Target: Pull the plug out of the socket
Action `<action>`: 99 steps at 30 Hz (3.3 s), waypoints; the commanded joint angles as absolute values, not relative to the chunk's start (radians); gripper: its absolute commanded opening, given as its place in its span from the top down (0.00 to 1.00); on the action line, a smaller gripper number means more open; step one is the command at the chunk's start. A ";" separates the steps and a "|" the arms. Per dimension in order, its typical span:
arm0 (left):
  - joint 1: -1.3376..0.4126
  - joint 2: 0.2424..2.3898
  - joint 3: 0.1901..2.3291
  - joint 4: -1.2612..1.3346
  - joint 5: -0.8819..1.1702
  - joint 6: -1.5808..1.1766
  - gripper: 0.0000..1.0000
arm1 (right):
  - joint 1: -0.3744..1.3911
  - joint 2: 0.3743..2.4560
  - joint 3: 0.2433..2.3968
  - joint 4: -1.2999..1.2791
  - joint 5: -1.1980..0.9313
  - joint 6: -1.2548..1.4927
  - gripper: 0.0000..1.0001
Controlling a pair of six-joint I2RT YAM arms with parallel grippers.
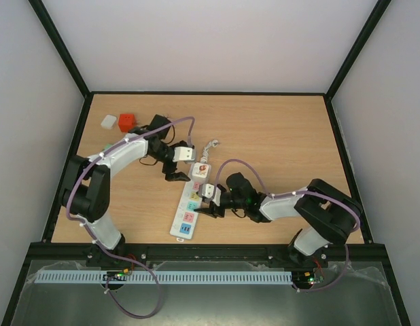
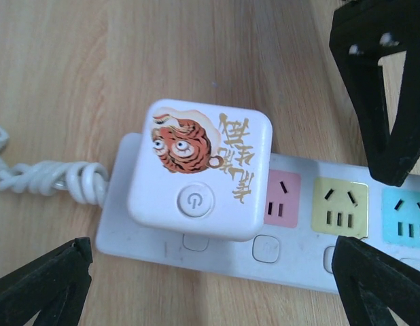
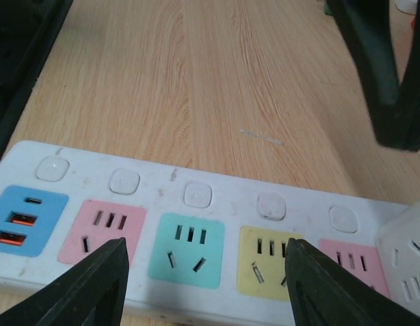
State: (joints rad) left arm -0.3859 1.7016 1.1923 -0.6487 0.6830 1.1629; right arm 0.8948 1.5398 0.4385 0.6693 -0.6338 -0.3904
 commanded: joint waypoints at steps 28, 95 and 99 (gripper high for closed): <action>-0.491 1.804 1.192 -0.510 0.629 1.140 0.26 | 0.932 1.723 0.459 0.924 -0.561 -0.339 0.53; -0.544 1.643 1.091 -0.390 0.658 1.053 0.57 | 0.834 1.780 0.438 0.883 -0.619 -0.243 0.63; -0.545 1.631 1.111 -0.397 0.696 1.029 0.57 | 0.834 1.729 0.439 0.895 -0.625 -0.229 0.63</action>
State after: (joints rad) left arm -0.5335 1.6768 1.0687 -0.3740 0.5579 1.0641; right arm 0.8433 1.7596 0.4606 0.9295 -0.6529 -0.2279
